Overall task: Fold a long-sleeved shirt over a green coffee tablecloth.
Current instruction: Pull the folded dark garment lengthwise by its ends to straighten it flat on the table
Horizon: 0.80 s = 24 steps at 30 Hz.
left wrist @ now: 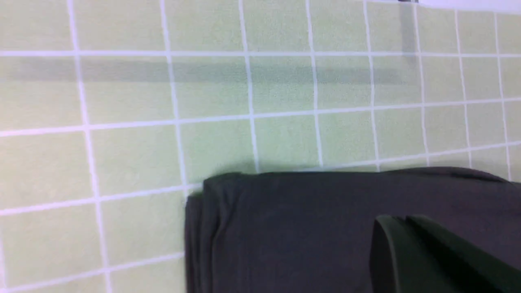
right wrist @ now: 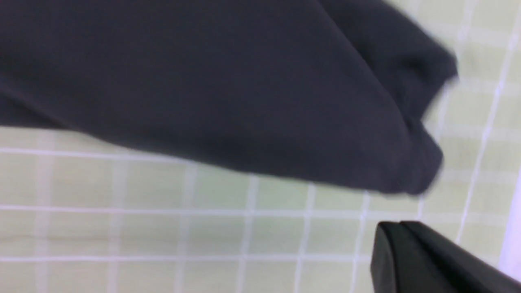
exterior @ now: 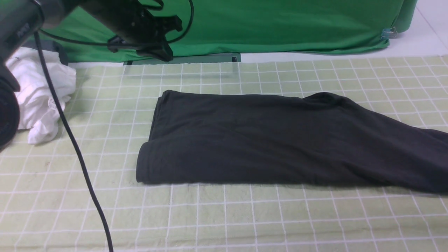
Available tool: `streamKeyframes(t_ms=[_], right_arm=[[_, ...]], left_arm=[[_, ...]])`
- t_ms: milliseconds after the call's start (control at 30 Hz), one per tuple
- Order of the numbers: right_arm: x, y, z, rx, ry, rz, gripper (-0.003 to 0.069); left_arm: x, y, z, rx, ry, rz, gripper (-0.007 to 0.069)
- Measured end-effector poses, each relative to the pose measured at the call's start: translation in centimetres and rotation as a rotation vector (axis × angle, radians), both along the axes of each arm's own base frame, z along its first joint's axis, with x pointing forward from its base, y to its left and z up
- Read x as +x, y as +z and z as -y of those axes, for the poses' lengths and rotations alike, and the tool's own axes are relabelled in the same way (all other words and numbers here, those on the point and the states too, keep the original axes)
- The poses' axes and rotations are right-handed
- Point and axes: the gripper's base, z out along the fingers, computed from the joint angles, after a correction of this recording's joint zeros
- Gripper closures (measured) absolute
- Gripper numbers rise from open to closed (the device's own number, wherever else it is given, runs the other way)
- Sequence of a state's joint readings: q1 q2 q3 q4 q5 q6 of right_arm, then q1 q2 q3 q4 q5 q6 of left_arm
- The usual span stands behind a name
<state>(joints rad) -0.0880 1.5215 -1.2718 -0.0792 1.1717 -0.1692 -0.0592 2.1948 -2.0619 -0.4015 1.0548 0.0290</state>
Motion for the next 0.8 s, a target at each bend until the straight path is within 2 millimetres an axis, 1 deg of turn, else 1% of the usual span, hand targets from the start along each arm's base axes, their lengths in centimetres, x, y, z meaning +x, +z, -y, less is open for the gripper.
streamKeyframes(t_ms=[33,100,133,200,233,333,367,400,500,533,567,600,633,700,800], right_arm=[[-0.5,-1.4,1.9,0.027,-0.075,-0.008,0.0645],[-0.6,-2.3,3.3,0.052,-0.13,-0.001,0.0621],[-0.5,-3.3,4.3,0.079,-0.174,0.02,0.0584],[-0.1,-3.9,4.9,0.11,-0.208,0.048,0.0545],[0.7,-4.7,5.7,0.121,-0.231,0.101,0.0482],[2.0,-5.6,6.2,0.123,-0.238,0.172,0.0393],[2.3,-5.9,6.3,0.122,-0.237,0.186,0.0377],[2.8,-6.5,6.4,0.125,-0.239,0.199,0.034],[3.6,-8.3,6.7,0.133,-0.245,0.171,0.0275],[3.6,-8.4,6.8,0.134,-0.246,0.167,0.0275],[3.8,-9.6,6.9,0.14,-0.25,0.129,0.0256],[3.9,-9.9,6.9,0.141,-0.25,0.119,0.0252],[4.0,-10.8,6.9,0.147,-0.253,0.088,0.0246],[4.1,-12.1,7.0,0.155,-0.256,0.044,0.0241],[4.2,-13.5,7.0,0.163,-0.257,-0.01,0.0239]], left_arm=[[-0.2,0.2,-0.3,0.014,-0.005,-0.01,0.0611],[-0.2,0.0,-0.4,0.025,-0.006,-0.019,0.0611],[-0.1,-0.3,-0.5,0.032,-0.007,-0.03,0.0611],[-0.1,-0.5,-0.5,0.033,-0.008,-0.033,0.0611],[0.0,-0.8,-0.5,0.035,-0.008,-0.041,0.0611],[0.1,-1.0,-0.5,0.032,-0.01,-0.045,0.0611],[0.1,-1.1,-0.5,0.03,-0.011,-0.047,0.0611],[0.1,-1.2,-0.5,0.031,-0.012,-0.048,0.0611],[0.1,-1.2,-0.5,0.031,-0.012,-0.048,0.061],[0.1,-1.2,-0.5,0.031,-0.012,-0.048,0.061],[0.1,-1.2,-0.5,0.03,-0.012,-0.048,0.061],[0.1,-1.2,-0.5,0.031,-0.013,-0.046,0.061],[0.2,-1.2,-0.5,0.031,-0.015,-0.041,0.061],[0.2,-1.2,-0.5,0.037,-0.02,-0.032,0.061],[0.3,-1.1,-0.6,0.041,-0.022,-0.024,0.061]])
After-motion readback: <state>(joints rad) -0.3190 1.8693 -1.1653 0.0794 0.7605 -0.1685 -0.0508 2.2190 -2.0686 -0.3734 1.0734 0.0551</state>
